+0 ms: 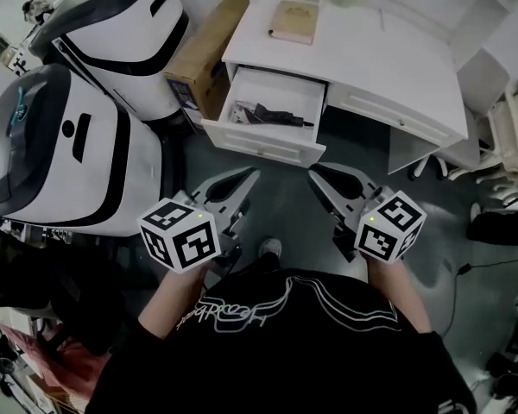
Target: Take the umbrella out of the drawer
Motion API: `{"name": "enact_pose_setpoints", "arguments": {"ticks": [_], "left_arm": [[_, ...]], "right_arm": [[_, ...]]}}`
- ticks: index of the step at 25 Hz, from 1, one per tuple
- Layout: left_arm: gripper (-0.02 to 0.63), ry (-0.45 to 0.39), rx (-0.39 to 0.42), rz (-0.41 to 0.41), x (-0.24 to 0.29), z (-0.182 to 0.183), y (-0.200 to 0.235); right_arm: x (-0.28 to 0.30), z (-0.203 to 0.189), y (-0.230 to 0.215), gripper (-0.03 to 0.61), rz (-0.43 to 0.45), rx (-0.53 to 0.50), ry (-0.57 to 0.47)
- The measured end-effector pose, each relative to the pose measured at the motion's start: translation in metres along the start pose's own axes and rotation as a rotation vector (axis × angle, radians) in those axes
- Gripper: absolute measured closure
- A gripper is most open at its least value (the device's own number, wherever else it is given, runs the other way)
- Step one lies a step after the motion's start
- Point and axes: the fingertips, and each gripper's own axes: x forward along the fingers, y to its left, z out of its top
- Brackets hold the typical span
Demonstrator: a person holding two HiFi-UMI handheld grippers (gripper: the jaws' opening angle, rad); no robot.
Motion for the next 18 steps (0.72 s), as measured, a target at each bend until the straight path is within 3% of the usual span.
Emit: {"name": "enact_pose_setpoints", "arguments": {"ticks": [9, 16, 18], "left_arm": [[0.594, 0.034, -0.030, 0.015, 0.036, 0.020, 0.079], [0.594, 0.073, -0.060, 0.059, 0.068, 0.028, 0.124], [0.594, 0.081, -0.079, 0.078, 0.080, 0.035, 0.143]], "right_arm": [[0.059, -0.002, -0.059, 0.523, -0.046, 0.018, 0.062], [0.108, -0.004, -0.107, 0.522, 0.038, 0.059, 0.109], [0.127, 0.000, -0.128, 0.493, 0.047, 0.054, 0.140]]}}
